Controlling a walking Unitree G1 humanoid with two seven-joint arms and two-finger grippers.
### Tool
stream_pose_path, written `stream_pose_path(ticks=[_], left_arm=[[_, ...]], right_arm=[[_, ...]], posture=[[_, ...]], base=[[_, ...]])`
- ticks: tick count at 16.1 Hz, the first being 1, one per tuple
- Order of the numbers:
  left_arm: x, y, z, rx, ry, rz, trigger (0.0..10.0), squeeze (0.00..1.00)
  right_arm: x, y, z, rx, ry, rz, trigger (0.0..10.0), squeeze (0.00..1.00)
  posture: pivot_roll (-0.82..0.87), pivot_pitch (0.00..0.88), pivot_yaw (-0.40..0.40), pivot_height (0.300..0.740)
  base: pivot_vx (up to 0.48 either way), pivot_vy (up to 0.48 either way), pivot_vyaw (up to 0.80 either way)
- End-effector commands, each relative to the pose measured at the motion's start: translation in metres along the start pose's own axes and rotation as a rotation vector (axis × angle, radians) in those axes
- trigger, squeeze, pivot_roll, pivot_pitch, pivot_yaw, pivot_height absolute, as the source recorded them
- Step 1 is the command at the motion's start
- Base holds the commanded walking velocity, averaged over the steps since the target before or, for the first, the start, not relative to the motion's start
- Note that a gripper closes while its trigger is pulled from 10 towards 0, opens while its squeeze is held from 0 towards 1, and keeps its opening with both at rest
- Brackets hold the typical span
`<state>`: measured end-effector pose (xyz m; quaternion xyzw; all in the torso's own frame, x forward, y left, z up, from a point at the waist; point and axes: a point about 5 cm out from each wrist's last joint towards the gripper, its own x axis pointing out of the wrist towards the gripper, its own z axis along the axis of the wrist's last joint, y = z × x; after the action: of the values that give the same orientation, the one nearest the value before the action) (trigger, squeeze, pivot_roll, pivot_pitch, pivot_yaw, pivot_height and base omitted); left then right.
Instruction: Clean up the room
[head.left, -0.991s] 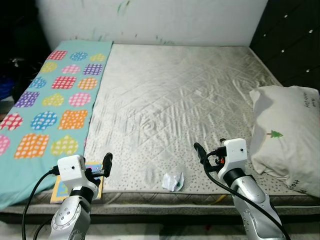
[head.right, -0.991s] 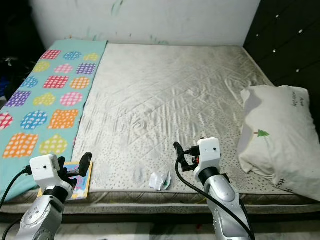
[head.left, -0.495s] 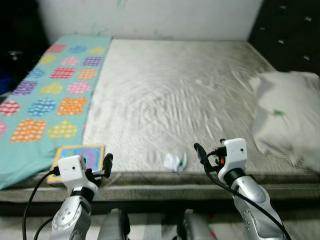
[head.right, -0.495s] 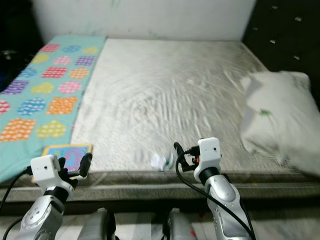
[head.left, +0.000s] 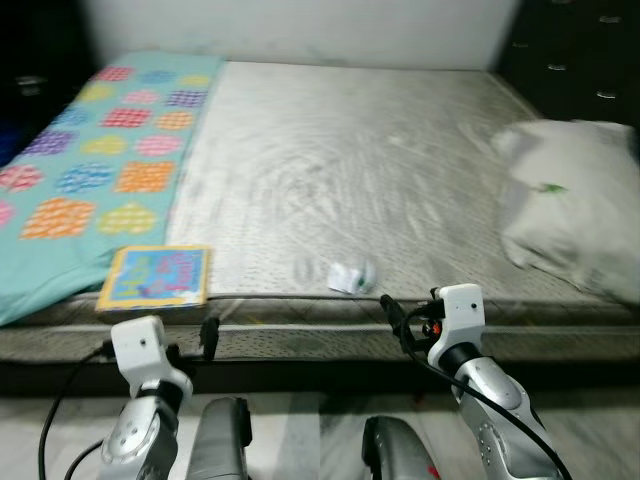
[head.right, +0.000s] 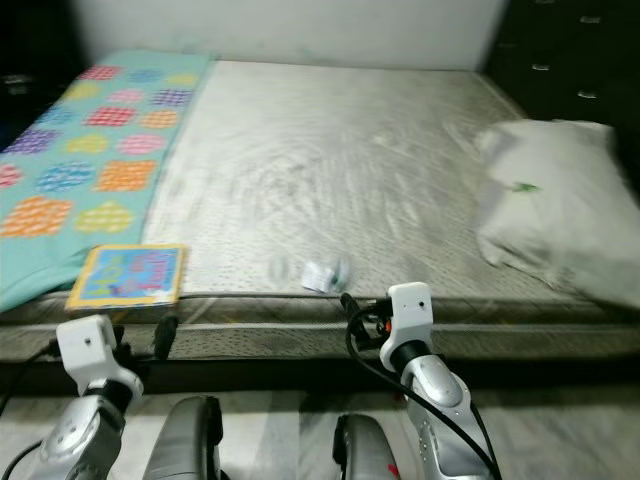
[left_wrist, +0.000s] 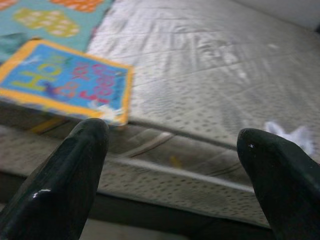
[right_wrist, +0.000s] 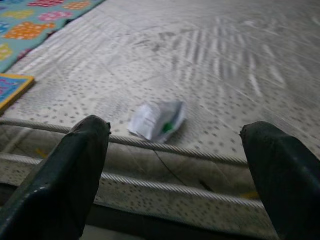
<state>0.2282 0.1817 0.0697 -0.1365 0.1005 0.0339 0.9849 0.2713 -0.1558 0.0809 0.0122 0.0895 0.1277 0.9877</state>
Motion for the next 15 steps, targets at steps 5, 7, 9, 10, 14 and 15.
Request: stream_pose_path(ticks=[5,7,9,10,14,15], left_arm=[[0.0023,-0.0024,0.004,-0.016,-0.017,-0.003,10.0,0.0],[0.0028,-0.0045,0.0057,-0.023,-0.025,-0.02,10.0,0.0],[0.0029,-0.0053,0.0068,-0.025,-0.032,-0.027,10.0,0.0],[0.003,-0.0054,0.0069,-0.026,-0.033,-0.027,10.0,0.0],[0.0044,-0.006,0.0078,-0.027,-0.037,-0.033,10.0,0.0],[0.0047,-0.0061,0.0079,-0.027,-0.037,-0.035,10.0,0.0]], right_arm=[[0.002,-0.0011,0.0092,-0.003,-0.037,-0.004,10.0,0.0],[0.0026,-0.0005,0.0097,-0.002,-0.036,0.006,10.0,0.0],[0.0035,0.0003,0.01,-0.005,-0.035,0.013,10.0,0.0],[0.0037,0.0003,0.0099,-0.005,-0.034,0.013,10.0,0.0],[0.0053,0.0004,0.0114,-0.018,-0.038,0.015,10.0,0.0],[0.0053,0.0022,0.0129,-0.037,-0.048,0.024,10.0,0.0]], posture=[[-0.12,0.09,-0.025,0.578],[-0.12,0.095,-0.026,0.578],[-0.12,0.098,-0.026,0.578],[-0.12,0.097,-0.028,0.578],[-0.12,0.098,-0.028,0.578],[-0.12,0.097,-0.027,0.578]], base=[[0.0,0.0,0.0],[0.0,0.0,0.0],[0.0,0.0,0.0],[0.259,0.0,0.0],[0.301,0.0,0.0],[0.352,0.0,0.0]])
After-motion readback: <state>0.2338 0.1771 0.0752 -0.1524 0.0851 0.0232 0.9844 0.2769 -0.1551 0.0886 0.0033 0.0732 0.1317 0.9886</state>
